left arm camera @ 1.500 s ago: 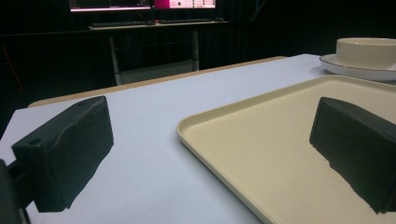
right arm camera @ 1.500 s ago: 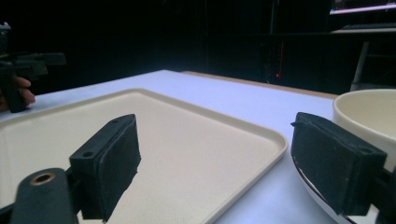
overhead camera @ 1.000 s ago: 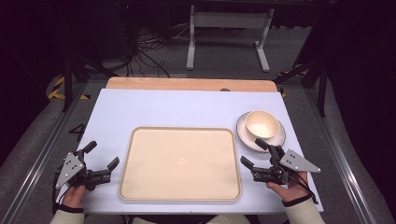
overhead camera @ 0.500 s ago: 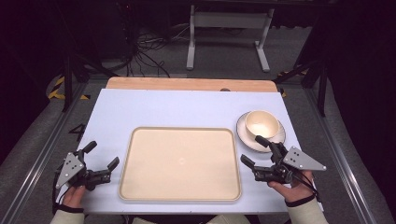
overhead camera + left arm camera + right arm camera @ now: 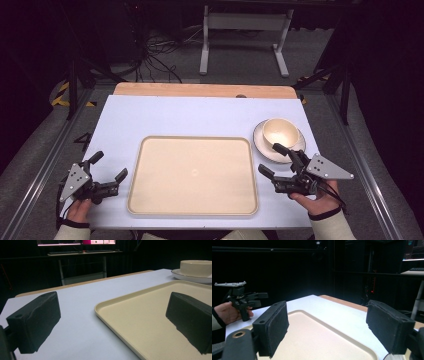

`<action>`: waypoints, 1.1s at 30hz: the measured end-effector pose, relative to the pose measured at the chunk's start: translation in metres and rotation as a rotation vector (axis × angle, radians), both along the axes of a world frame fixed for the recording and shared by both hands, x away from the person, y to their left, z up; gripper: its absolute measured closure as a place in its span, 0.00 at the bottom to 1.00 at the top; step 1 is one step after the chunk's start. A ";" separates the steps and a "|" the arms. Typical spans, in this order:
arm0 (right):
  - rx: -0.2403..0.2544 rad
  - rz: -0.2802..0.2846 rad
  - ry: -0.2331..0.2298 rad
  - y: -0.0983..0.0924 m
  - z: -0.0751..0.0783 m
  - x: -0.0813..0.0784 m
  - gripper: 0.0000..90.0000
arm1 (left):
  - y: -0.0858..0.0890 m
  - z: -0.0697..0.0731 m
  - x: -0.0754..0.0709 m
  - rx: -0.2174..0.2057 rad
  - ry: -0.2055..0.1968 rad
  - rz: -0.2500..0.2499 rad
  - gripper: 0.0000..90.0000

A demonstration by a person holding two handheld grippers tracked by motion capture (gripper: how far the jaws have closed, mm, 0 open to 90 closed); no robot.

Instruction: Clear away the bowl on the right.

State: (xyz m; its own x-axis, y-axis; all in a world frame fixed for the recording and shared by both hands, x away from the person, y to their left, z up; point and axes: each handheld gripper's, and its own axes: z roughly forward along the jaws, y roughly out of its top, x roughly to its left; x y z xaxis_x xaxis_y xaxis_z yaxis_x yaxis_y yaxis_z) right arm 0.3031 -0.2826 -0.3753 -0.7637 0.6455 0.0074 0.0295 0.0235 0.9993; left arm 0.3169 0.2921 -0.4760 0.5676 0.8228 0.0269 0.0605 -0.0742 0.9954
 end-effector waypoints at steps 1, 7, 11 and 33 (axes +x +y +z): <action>0.005 0.000 -0.001 -0.001 0.003 0.002 0.20 | 0.000 0.000 0.000 0.000 0.000 0.000 0.00; 0.000 -0.009 0.000 -0.008 0.011 0.012 0.20 | 0.000 0.000 0.000 0.000 0.000 0.000 0.00; 0.026 -0.011 0.028 -0.016 0.012 0.022 0.20 | 0.000 0.000 0.000 0.000 0.000 0.000 0.00; -0.013 -0.065 0.050 -0.040 0.027 0.060 0.25 | 0.000 0.000 0.000 -0.002 0.000 0.002 0.00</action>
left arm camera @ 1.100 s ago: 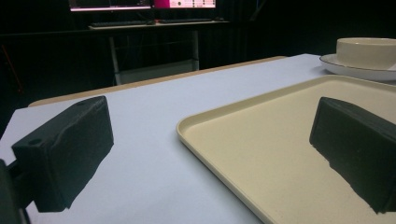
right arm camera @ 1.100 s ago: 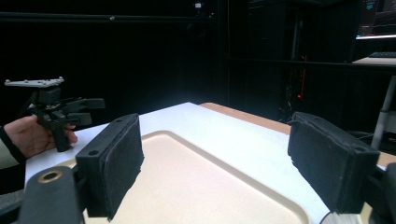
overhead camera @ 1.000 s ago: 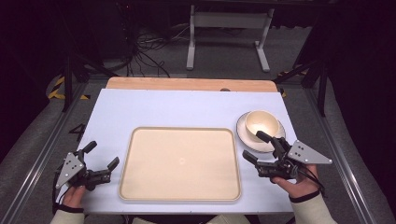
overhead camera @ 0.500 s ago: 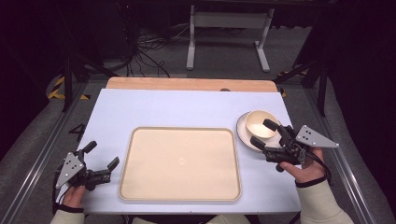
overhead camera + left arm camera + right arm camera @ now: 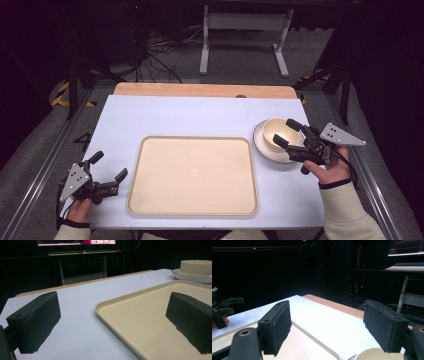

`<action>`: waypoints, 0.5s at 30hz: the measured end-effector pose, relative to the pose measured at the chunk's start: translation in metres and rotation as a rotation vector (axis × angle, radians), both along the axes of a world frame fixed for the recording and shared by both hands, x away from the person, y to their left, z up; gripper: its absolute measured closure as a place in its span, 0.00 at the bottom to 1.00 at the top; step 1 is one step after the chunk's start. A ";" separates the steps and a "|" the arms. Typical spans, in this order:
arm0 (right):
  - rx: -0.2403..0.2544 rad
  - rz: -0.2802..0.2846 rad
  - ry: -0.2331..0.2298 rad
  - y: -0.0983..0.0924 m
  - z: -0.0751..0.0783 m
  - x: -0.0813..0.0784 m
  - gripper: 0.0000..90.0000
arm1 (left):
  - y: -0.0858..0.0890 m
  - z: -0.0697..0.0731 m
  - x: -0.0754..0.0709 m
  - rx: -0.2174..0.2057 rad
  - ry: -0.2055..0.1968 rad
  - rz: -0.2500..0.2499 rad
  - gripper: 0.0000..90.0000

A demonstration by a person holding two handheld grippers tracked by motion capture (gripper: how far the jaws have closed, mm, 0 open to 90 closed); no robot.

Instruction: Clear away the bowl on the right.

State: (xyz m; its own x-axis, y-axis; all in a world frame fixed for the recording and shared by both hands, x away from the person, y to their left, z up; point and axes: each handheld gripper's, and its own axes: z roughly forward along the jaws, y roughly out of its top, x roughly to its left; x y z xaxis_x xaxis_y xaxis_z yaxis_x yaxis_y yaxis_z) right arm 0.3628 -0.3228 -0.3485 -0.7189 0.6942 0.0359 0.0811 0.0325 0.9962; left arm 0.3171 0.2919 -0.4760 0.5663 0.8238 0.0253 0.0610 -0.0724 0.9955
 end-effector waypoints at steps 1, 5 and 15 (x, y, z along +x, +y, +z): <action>0.002 -0.005 -0.003 -0.001 0.000 0.001 0.25 | 0.000 0.000 0.000 0.000 0.000 0.000 0.00; 0.004 -0.021 0.010 -0.004 0.001 0.007 0.29 | 0.000 0.000 0.000 0.002 0.001 0.000 0.00; -0.060 -0.108 0.054 -0.008 0.005 0.022 0.35 | 0.000 0.000 0.000 0.000 0.000 0.000 0.00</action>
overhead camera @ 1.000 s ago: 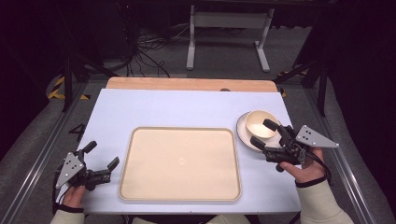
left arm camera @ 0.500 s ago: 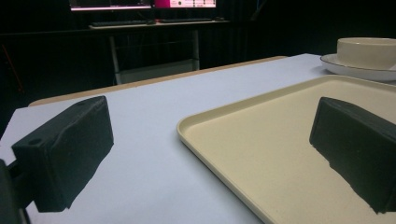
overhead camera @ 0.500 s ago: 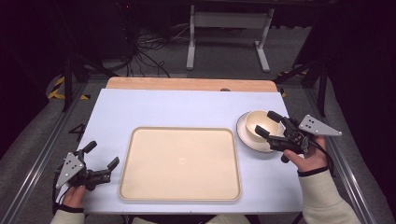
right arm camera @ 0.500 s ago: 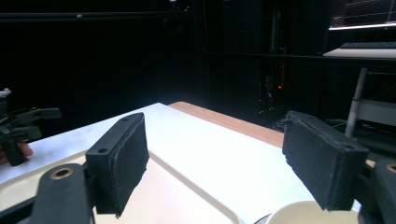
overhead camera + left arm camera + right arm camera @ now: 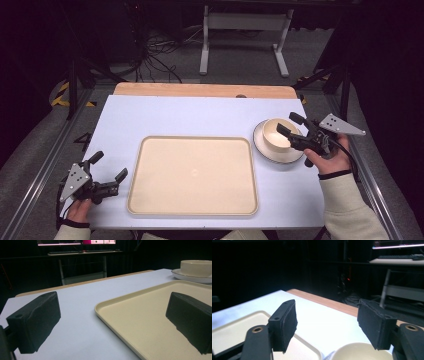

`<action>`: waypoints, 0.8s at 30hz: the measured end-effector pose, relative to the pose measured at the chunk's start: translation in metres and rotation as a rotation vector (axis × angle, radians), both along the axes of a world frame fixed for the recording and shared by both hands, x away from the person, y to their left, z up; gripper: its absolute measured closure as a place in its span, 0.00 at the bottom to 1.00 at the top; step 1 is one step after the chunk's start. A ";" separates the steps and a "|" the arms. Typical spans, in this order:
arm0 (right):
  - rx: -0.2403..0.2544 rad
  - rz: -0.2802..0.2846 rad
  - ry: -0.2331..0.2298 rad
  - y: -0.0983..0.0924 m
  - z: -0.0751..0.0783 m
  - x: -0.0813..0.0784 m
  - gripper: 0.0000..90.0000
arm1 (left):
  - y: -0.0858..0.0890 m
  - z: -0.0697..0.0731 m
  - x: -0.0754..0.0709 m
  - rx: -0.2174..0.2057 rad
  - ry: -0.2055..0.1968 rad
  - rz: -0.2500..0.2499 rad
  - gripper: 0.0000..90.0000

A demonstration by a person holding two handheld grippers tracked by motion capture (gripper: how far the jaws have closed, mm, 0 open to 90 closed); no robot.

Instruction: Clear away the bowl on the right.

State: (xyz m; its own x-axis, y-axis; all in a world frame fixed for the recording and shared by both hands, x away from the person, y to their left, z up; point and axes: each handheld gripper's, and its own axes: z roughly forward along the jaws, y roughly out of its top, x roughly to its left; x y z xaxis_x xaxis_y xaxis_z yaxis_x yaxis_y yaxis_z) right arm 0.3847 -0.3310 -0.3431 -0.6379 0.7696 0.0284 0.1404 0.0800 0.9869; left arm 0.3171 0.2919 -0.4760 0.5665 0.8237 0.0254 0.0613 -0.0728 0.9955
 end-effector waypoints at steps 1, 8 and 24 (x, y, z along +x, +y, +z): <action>-0.014 -0.014 0.009 0.000 0.000 0.002 0.36 | 0.000 0.000 0.000 0.000 0.000 0.000 0.00; -0.099 -0.114 0.094 -0.001 0.005 0.013 0.37 | 0.000 0.000 0.000 0.001 0.001 -0.001 0.00; -0.266 -0.265 0.336 -0.004 0.002 0.034 0.41 | 0.000 0.000 0.000 0.002 0.001 -0.001 0.00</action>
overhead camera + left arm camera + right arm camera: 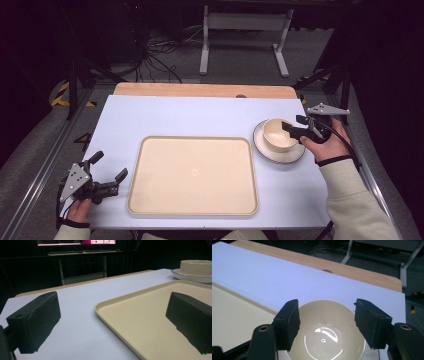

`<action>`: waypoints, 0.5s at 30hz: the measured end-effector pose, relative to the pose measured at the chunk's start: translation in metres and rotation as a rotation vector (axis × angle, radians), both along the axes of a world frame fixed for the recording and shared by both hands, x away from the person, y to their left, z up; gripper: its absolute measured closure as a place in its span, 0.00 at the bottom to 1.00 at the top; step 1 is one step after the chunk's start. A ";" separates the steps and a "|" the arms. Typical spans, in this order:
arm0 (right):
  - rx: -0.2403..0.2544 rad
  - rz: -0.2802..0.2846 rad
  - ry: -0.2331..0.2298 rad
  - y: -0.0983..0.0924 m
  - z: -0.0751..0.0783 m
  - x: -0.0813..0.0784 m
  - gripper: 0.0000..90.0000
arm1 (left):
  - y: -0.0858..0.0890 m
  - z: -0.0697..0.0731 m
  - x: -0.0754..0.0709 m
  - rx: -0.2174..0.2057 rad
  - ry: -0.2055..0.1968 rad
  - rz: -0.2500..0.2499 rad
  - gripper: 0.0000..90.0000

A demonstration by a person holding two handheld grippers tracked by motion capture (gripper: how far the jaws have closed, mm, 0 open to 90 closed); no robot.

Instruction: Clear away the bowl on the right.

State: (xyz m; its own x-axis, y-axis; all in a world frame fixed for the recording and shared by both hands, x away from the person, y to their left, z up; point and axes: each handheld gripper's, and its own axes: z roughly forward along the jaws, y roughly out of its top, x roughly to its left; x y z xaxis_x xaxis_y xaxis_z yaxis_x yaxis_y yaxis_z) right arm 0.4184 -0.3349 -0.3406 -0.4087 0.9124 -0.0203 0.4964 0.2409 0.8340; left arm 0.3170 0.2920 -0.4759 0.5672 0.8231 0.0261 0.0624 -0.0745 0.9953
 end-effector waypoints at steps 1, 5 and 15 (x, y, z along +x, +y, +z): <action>-0.006 -0.007 0.016 0.000 -0.001 0.001 0.42 | 0.000 0.000 0.000 -0.001 -0.001 0.000 0.00; -0.039 -0.038 0.065 -0.002 -0.003 0.005 0.43 | 0.000 0.000 0.000 0.000 0.000 0.000 0.00; -0.082 -0.088 0.168 -0.006 -0.010 0.016 0.46 | 0.000 0.000 0.000 0.000 0.000 0.000 0.00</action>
State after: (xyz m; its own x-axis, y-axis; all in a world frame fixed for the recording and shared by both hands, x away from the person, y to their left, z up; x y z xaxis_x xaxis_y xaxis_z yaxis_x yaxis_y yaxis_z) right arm 0.4349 -0.3411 -0.3507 -0.3314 0.9429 -0.0344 0.6490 0.2543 0.7170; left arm 0.3170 0.2919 -0.4759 0.5672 0.8232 0.0260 0.0626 -0.0746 0.9952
